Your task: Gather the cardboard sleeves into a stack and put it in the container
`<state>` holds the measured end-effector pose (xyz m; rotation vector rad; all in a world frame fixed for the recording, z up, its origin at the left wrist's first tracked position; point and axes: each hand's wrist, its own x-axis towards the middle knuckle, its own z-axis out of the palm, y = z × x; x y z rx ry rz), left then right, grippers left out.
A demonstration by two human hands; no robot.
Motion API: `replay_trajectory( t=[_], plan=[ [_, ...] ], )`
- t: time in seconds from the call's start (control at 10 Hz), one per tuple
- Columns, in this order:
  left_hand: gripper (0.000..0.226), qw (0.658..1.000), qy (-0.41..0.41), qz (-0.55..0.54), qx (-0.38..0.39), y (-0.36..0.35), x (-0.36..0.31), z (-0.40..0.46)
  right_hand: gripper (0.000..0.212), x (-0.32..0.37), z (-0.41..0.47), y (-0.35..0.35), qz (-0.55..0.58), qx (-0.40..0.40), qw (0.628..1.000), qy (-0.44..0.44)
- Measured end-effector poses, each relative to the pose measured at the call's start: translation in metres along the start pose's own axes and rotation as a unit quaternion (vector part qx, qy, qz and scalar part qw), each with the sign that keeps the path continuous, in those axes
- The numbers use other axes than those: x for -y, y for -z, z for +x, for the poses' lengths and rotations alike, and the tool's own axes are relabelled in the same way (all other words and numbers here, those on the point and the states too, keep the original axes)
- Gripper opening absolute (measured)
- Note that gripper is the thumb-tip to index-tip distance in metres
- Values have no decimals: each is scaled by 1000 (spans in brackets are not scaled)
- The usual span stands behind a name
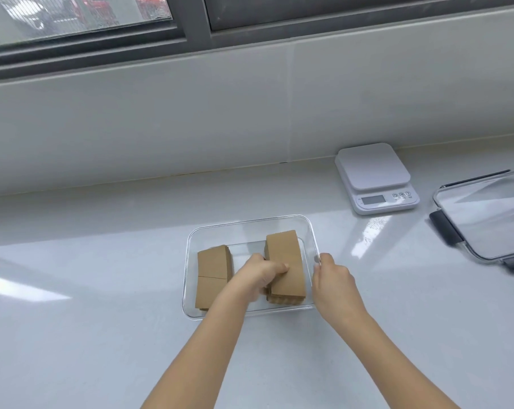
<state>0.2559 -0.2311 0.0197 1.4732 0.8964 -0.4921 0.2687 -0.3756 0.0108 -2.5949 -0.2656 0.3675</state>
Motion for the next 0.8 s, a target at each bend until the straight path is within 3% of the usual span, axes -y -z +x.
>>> replay_trajectory(
  t=[0.1,0.2,0.3,0.6,0.8],
  plan=[
    [35,999,-11,-15,36,-22,-3,-7,27,-2,-6,2,41,-12,999,9],
    [55,999,-24,-20,32,-36,-1,0,26,-4,-7,1,70,-12,997,15],
    [55,999,-19,-45,21,-38,4,7,26,-6,-6,-1,75,-21,997,20],
    [31,996,11,-63,60,-30,-9,-16,30,-4,-8,5,108,-24,994,17],
    [51,1000,-15,1,-9,-16,-22,-42,41,-11,-1,23,190,60,979,-45]
  ],
)
